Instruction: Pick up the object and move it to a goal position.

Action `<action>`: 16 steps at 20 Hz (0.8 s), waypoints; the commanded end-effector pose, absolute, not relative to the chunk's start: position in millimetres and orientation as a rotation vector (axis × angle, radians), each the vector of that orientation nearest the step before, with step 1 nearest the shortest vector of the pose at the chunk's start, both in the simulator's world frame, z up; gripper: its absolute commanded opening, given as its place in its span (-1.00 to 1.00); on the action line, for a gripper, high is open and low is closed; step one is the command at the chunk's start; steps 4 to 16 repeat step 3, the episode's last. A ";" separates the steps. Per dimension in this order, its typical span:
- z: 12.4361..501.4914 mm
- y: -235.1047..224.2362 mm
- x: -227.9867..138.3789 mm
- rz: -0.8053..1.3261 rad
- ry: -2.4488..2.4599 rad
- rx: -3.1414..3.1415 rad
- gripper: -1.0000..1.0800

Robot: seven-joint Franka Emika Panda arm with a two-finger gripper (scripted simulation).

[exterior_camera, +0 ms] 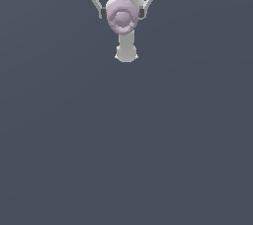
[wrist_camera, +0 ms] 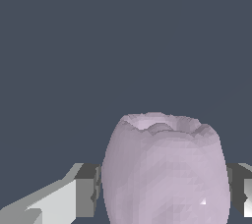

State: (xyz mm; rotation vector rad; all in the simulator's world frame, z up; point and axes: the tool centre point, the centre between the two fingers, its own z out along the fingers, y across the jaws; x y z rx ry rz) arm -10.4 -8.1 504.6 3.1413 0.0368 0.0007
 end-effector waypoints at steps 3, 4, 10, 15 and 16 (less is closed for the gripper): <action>506.7 -8.4 -9.7 0.000 0.037 3.141 -1.00; 506.7 -8.4 -9.7 0.000 0.037 3.141 -1.00; 506.7 -8.4 -9.7 0.000 0.037 3.141 -1.00; 506.7 -8.4 -9.7 0.000 0.037 3.141 -1.00; 506.7 -8.4 -9.7 0.000 0.037 3.141 -1.00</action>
